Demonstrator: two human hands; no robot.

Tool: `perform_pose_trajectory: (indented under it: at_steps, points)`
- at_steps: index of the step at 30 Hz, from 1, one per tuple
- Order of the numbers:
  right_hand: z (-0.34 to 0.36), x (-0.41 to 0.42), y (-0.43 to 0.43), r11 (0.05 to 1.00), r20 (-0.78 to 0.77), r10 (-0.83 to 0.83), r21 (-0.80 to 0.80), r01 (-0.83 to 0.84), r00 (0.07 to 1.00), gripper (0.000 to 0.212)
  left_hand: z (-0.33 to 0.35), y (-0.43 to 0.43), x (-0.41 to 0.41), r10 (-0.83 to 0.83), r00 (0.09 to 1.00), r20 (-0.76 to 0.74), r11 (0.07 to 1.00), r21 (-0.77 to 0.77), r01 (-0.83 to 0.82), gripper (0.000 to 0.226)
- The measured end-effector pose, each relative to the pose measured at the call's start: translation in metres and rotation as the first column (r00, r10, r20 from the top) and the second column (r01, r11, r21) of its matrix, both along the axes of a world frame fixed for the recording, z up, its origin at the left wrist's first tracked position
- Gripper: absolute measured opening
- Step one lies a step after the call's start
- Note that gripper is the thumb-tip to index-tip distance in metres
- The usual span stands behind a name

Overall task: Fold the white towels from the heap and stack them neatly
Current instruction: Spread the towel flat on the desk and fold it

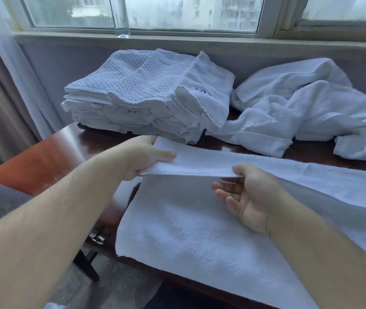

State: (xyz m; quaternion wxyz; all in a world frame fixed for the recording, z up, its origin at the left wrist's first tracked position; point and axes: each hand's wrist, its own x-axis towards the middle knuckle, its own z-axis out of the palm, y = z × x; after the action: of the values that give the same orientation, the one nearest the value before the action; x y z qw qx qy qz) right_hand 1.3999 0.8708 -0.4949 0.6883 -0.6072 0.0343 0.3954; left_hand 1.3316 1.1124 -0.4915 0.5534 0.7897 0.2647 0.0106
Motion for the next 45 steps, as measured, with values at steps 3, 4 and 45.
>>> perform_pose_trajectory:
  at_steps: [3, 4, 45]
  points:
    - [0.001, -0.001, -0.011, 0.989, -0.011, 0.108, -0.097, -0.109, 0.994, 0.029, -0.007, -0.003, -0.007, 0.022, 0.999, -0.032, 0.987, 0.16, -0.017, 0.032]
    - [0.003, -0.001, -0.016, 0.977, -0.017, 0.16, -0.138, -0.161, 0.987, 0.03, -0.009, -0.006, -0.009, 0.046, 0.998, -0.05, 0.971, 0.235, -0.033, 0.031]
    - [-0.034, 0.051, -0.067, 0.36, 0.435, 0.822, -0.897, 0.258, 0.368, 0.084, -0.05, -0.071, 0.022, -0.237, 0.943, -0.233, 0.514, 0.793, 0.326, 0.083]
